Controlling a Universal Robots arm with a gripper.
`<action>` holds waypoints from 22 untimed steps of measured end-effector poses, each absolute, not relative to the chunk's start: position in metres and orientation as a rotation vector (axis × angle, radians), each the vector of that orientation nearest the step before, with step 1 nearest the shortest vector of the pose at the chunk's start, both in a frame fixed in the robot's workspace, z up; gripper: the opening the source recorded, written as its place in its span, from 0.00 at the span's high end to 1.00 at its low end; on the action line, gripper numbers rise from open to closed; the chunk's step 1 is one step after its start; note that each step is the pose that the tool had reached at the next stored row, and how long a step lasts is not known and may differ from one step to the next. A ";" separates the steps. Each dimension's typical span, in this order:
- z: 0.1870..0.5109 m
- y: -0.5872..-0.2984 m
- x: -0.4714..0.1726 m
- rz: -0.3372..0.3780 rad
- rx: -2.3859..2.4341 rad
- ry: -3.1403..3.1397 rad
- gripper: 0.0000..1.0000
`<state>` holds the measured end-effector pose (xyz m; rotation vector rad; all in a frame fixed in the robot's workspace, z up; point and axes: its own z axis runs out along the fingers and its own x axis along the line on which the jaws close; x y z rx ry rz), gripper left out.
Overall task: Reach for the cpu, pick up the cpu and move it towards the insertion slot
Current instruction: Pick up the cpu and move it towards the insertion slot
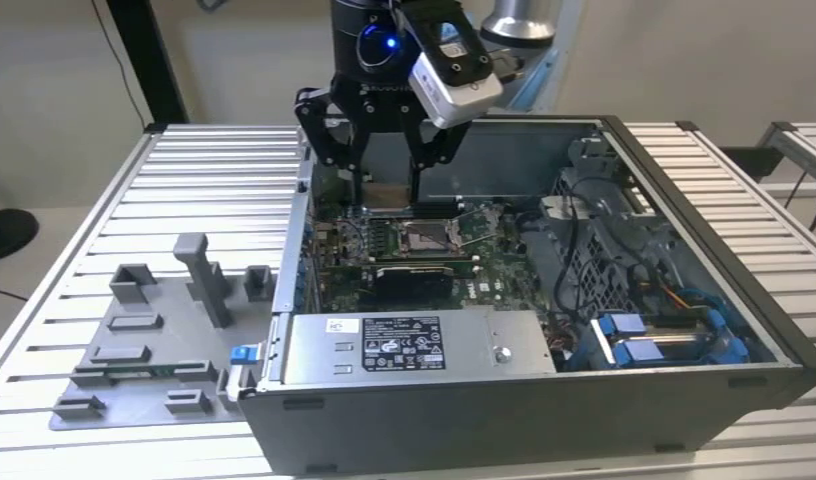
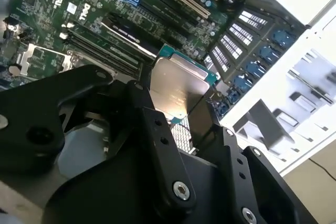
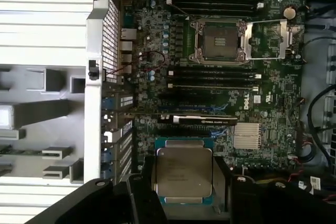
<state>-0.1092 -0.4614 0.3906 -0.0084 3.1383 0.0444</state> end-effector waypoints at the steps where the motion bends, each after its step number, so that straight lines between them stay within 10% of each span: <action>1: 0.391 -0.461 -0.109 0.044 -0.008 3.138 1.00; 22: 0.391 -0.460 -0.079 0.044 0.006 3.138 1.00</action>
